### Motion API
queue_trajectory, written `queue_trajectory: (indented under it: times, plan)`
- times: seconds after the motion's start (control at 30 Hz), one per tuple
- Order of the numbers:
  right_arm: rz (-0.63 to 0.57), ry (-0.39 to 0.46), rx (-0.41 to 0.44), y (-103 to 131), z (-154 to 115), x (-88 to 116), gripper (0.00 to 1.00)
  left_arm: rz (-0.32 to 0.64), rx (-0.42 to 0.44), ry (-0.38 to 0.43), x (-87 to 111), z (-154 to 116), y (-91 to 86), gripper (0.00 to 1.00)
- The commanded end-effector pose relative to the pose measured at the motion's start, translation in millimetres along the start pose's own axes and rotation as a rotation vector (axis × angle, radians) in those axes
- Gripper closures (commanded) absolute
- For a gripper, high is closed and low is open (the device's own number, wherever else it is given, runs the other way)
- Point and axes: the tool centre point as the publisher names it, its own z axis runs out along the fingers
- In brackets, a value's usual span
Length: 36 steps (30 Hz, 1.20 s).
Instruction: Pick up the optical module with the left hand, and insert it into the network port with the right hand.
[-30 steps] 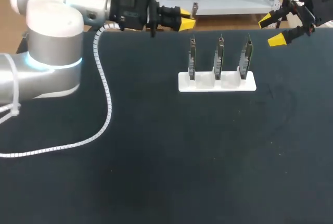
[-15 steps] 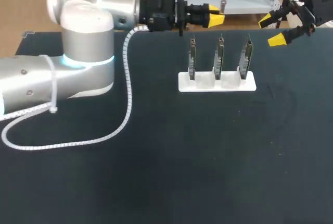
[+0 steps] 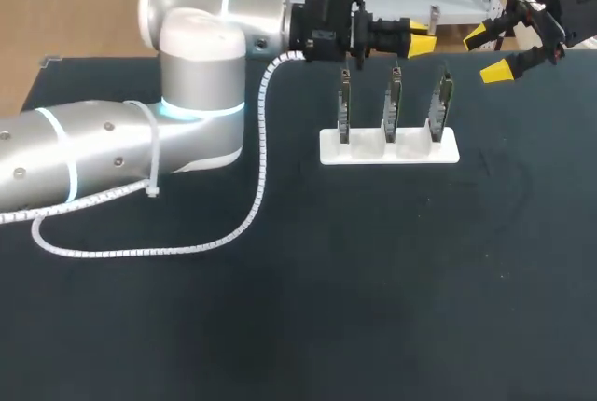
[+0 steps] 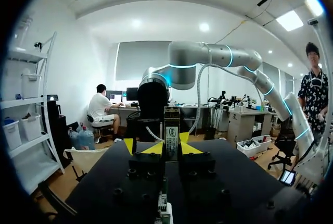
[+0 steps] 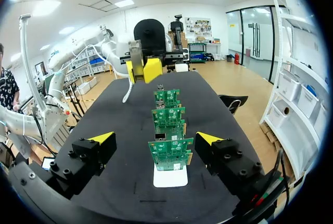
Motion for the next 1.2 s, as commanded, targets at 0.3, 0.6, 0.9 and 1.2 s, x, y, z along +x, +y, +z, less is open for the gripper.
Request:
queue_trajectory:
  times: [0.3, 0.6, 0.9, 1.2]
  plan:
    - [0.000, -0.001, -0.002, -1, 0, 0, 0.00, -0.039, 0.021, 0.028, 0.6, 20, 4.1, 1.00]
    - [0.000, -0.001, -0.002, -1, 0, 0, 0.00, -0.044, -0.031, 0.082, 4.0, 23, 3.2, 1.00]
    - [0.000, -0.001, -0.002, -1, 0, 0, 0.00, 0.012, -0.077, 0.102, 6.5, 31, 4.4, 1.00]
    - [0.000, -0.001, -0.002, -1, 0, 0, 0.00, -0.002, -0.109, 0.120, 18.8, 38, 12.6, 1.00]
